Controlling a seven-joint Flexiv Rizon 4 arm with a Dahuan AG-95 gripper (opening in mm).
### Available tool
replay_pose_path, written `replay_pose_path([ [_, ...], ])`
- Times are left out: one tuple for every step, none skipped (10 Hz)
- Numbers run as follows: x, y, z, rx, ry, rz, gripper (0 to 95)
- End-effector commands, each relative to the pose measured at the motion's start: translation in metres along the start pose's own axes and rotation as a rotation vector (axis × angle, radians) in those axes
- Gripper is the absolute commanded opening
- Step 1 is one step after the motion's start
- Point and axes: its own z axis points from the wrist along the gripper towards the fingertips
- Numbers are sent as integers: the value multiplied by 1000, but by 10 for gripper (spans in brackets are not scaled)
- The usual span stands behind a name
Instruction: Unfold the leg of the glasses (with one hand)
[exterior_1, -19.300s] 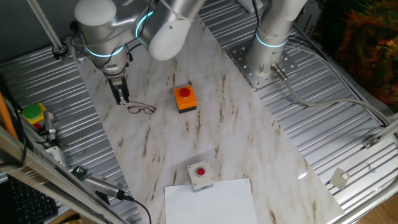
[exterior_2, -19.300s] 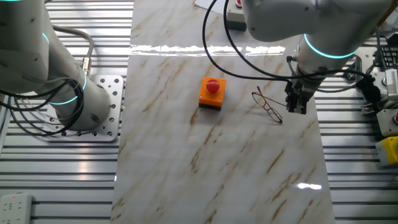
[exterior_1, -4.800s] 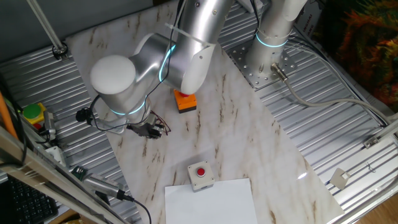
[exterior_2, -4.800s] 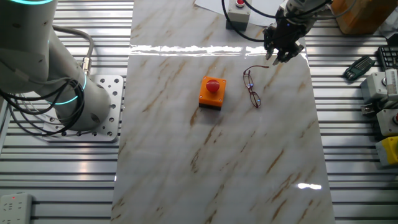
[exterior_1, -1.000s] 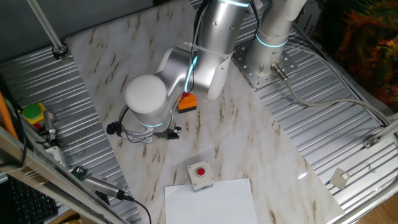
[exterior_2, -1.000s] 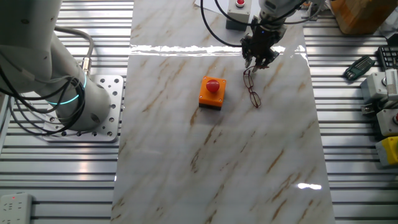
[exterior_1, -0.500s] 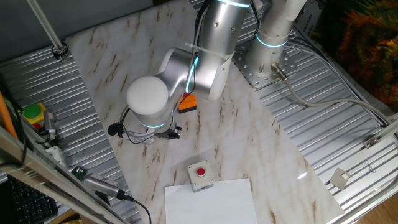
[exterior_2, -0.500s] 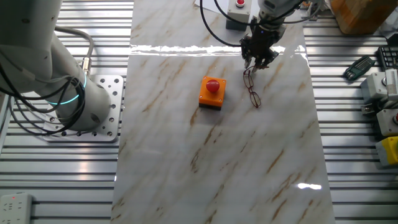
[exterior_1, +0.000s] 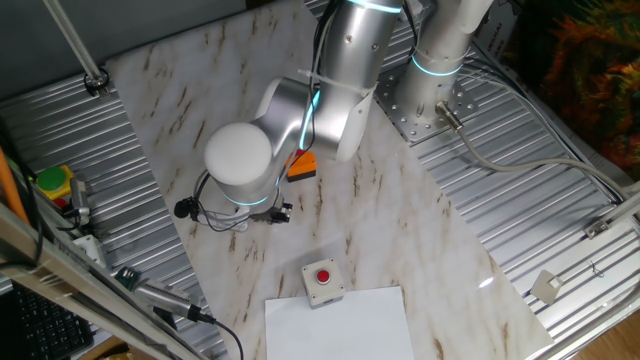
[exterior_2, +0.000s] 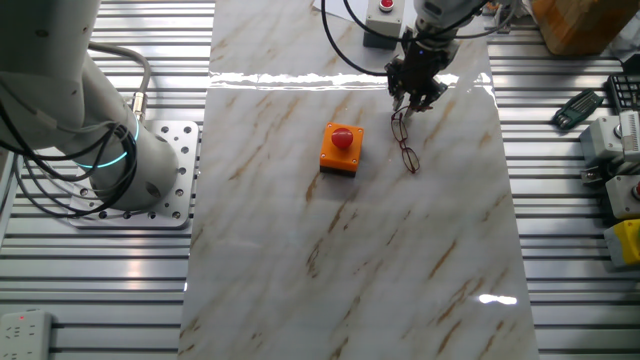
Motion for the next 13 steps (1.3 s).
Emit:
replay_pose_path([
  [0, 0, 1, 2, 0, -1, 190],
  [0, -1, 1, 3, 1, -1, 190],
  [0, -1, 1, 3, 1, -2, 190],
  [0, -1, 1, 3, 1, -2, 190],
  [1, -1, 1, 4, 1, -3, 190],
  [1, -1, 1, 5, 2, -4, 190],
  [1, -1, 1, 6, 1, -7, 190],
  [1, -2, 1, 7, 0, -8, 190],
  [1, -2, 2, 8, 0, -8, 190],
  [1, -2, 2, 7, -1, -8, 190],
  [1, -2, 2, 8, -2, -8, 190],
  [1, -2, 2, 8, -2, -8, 190],
  [1, -2, 2, 8, -3, -8, 0],
])
